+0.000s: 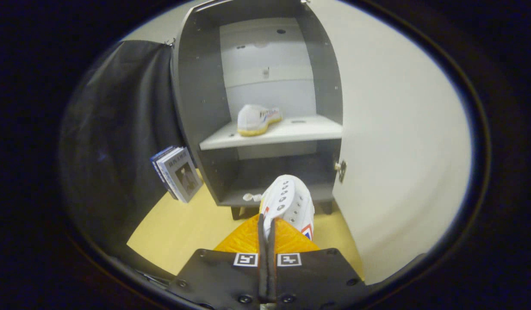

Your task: Open the shoe cabinet door, grab the shoes and put them into the shoe cabinet, then close the shoe cabinet door.

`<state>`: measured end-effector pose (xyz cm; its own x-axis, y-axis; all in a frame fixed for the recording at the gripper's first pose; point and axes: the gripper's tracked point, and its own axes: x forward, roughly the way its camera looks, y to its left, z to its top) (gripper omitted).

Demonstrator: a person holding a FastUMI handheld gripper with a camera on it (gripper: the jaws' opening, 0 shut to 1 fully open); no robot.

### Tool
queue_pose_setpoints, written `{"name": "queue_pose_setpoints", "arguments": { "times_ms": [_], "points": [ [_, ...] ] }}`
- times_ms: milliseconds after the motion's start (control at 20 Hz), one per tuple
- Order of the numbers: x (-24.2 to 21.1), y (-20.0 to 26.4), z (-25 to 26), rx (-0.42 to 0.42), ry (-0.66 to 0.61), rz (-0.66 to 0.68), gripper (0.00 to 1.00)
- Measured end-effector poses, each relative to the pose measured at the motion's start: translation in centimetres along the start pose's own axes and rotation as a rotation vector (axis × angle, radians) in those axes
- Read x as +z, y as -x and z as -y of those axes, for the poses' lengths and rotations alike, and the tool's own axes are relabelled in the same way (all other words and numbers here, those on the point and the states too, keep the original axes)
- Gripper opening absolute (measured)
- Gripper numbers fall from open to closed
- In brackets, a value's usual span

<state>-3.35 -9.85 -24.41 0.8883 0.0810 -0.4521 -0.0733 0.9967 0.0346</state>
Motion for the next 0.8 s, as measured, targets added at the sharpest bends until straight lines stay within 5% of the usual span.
{"name": "queue_pose_setpoints", "arguments": {
  "times_ms": [400,800],
  "points": [
    [12.8,-2.4,0.3,-0.053,0.065,0.168,0.02],
    [20.0,-13.9,2.7,-0.162,0.112,0.192,0.02]
  ]
}}
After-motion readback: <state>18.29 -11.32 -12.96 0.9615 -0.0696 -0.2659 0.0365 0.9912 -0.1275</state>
